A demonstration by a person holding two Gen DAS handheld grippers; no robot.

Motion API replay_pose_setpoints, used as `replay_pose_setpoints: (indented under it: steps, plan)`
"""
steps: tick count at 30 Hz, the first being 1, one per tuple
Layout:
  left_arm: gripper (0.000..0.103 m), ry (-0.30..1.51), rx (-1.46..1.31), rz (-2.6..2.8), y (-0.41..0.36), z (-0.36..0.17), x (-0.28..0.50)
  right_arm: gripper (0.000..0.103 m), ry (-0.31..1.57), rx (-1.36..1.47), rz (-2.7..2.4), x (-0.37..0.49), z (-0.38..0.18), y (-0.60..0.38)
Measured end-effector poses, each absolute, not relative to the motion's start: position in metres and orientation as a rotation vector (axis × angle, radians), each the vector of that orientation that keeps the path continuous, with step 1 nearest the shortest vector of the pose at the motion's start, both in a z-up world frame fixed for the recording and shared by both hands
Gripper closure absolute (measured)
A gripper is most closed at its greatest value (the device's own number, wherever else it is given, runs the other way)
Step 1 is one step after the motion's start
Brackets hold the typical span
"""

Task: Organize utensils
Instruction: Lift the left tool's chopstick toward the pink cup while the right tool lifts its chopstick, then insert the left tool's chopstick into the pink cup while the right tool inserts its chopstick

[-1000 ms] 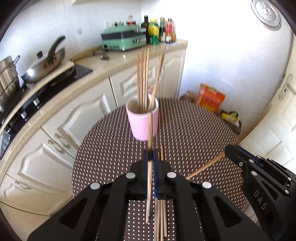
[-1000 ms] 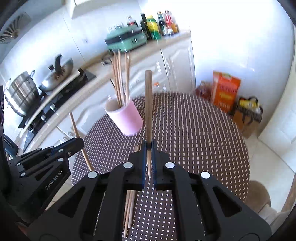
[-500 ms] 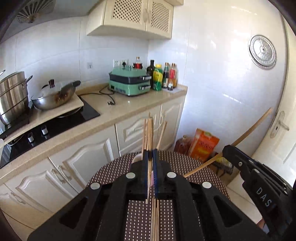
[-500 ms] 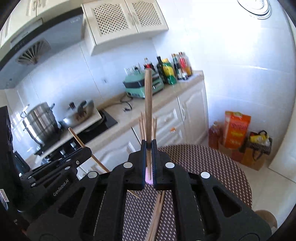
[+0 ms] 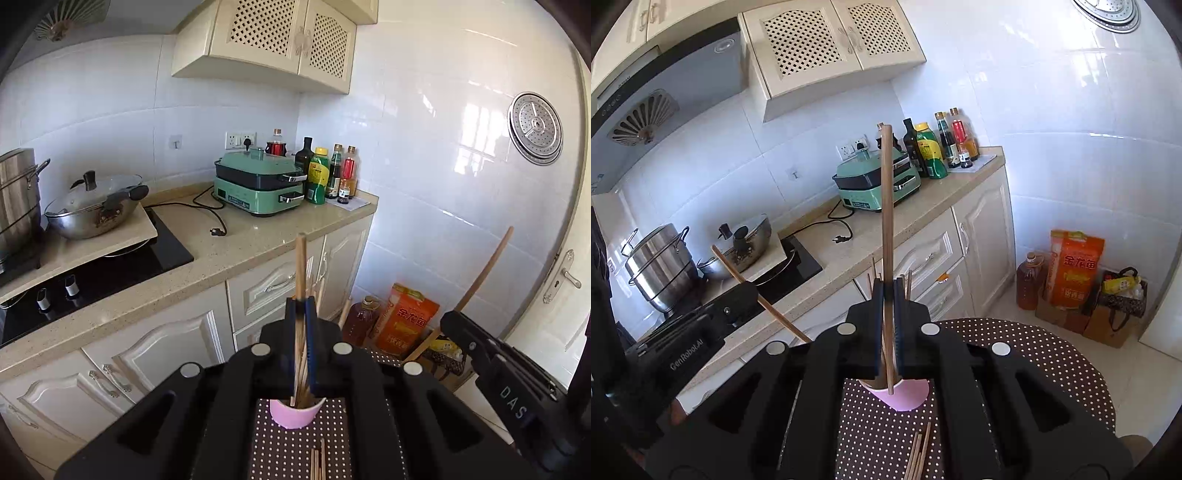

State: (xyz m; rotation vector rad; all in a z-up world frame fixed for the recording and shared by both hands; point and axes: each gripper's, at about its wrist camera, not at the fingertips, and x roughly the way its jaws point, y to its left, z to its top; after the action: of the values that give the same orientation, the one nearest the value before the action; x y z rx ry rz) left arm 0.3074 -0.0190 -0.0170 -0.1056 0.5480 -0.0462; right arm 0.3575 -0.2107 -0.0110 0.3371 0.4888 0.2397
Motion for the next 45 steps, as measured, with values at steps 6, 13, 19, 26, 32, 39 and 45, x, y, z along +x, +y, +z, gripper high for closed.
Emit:
replay_pose_setpoints:
  steps: [6, 13, 19, 26, 32, 39, 45]
  plan:
    - [0.098, 0.589, -0.111, -0.051, -0.006, -0.038, 0.348, 0.097, 0.530, 0.327, 0.235, 0.387, -0.028, -0.199]
    - [0.098, 0.660, -0.103, -0.066, 0.004, -0.068, 0.377, 0.097, 0.609, 0.308, 0.227, 0.409, -0.054, -0.183]
    - [0.098, 0.746, -0.094, -0.094, 0.004, -0.102, 0.391, 0.097, 0.692, 0.284, 0.226, 0.422, -0.082, -0.169]
    - [0.097, 0.735, -0.047, -0.124, 0.001, -0.112, 0.406, 0.097, 0.770, 0.266, 0.215, 0.436, -0.109, -0.157]
    - [0.097, 0.748, -0.085, -0.159, 0.004, -0.115, 0.425, 0.097, 0.812, 0.274, 0.195, 0.448, -0.124, -0.153]
    - [0.098, 0.766, -0.163, -0.192, 0.014, -0.117, 0.439, 0.097, 0.821, 0.297, 0.169, 0.452, -0.129, -0.159]
    - [0.097, 0.772, -0.081, -0.182, 0.009, -0.124, 0.440, 0.097, 0.849, 0.310, 0.163, 0.456, -0.136, -0.160]
